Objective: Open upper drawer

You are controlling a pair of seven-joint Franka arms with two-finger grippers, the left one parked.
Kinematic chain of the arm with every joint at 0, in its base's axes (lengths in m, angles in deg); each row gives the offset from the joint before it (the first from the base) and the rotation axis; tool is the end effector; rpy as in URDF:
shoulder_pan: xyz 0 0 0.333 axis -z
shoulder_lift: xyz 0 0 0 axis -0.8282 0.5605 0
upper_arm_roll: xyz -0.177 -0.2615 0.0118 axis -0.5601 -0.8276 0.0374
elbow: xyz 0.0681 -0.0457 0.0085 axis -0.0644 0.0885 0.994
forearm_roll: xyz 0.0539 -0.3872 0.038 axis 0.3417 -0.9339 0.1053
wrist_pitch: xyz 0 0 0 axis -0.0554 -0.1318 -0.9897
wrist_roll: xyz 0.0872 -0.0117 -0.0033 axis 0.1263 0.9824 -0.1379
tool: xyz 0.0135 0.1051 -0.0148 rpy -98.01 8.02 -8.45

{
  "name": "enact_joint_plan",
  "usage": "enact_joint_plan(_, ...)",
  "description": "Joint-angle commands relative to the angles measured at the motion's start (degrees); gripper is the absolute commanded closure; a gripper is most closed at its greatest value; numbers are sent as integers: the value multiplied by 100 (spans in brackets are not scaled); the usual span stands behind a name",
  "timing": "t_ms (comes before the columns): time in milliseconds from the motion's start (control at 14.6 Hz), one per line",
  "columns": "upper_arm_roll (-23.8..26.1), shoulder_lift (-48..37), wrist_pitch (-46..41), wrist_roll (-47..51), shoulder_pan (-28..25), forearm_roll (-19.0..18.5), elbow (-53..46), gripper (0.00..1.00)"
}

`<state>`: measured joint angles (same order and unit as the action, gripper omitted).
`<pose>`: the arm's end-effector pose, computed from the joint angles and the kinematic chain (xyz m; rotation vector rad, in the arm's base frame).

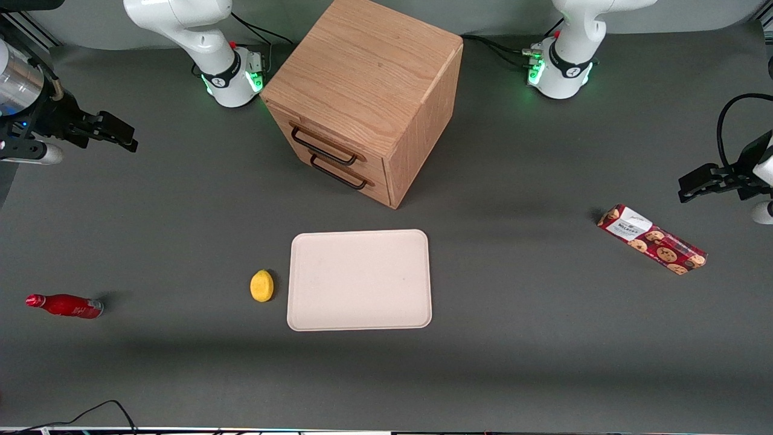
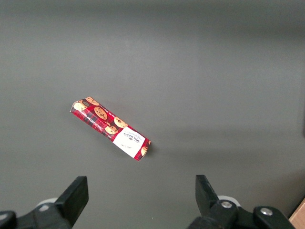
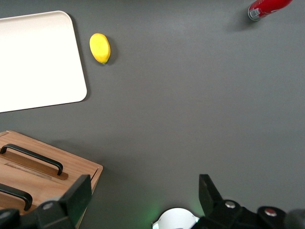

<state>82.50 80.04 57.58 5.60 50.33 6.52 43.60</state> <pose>0.4998 0.0323 0.6257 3.1100 -0.2048 -0.1353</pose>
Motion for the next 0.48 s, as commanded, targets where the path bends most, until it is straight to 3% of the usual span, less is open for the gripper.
enact_joint_plan(0, -69, 61, -57, -262, -31, 87, -127, 0)
enact_joint_plan(412, -69, 184, -57, -273, -22, 70, -118, 0)
